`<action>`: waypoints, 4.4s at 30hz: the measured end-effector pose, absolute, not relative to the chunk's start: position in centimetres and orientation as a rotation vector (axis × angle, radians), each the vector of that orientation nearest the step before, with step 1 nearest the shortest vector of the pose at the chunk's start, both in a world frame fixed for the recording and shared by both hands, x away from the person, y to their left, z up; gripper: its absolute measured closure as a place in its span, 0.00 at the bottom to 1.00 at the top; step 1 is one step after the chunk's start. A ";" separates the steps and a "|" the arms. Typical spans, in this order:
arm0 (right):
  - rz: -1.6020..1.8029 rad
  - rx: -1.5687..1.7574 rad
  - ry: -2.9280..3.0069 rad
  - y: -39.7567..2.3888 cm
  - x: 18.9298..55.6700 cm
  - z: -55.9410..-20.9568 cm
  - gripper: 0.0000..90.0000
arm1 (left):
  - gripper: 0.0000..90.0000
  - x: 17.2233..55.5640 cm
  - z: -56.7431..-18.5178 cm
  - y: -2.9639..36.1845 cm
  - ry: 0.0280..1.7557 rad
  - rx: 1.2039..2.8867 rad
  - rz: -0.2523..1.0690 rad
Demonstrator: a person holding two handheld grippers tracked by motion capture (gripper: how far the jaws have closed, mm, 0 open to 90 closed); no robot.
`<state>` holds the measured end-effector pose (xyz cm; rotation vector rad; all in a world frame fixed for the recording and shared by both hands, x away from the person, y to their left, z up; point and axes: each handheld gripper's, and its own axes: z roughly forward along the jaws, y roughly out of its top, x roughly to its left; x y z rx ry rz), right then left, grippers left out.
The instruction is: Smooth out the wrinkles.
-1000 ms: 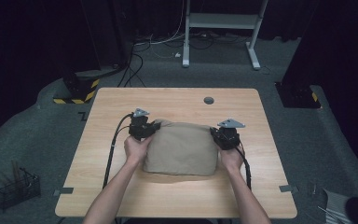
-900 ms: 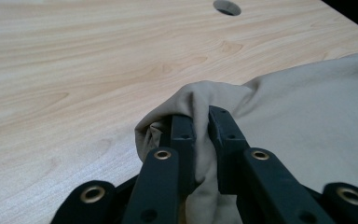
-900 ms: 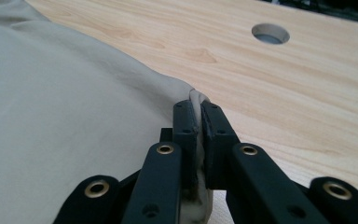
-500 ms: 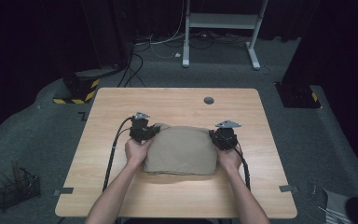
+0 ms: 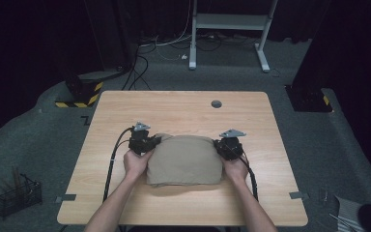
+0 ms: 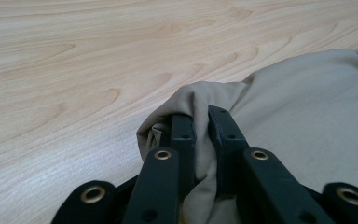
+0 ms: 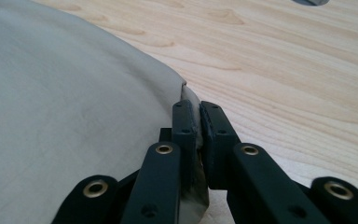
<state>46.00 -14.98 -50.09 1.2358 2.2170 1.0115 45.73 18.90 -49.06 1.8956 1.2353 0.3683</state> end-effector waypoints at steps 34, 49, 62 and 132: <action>1.029 1.316 2.277 -14.6 47.3 -50.6 0.82 | 0.54 47.0 -49.4 17.6 1.248 1.940 0.357; 1.216 1.137 2.232 -15.3 41.3 -47.5 0.69 | 0.45 40.1 -46.5 17.9 1.087 1.936 0.400; 1.155 1.179 2.293 -16.2 38.9 -50.9 0.59 | 0.49 40.0 -49.8 17.8 1.142 1.962 0.382; 1.129 1.345 2.082 -22.6 37.9 -50.4 0.57 | 0.39 36.1 -50.2 26.3 1.340 1.794 0.486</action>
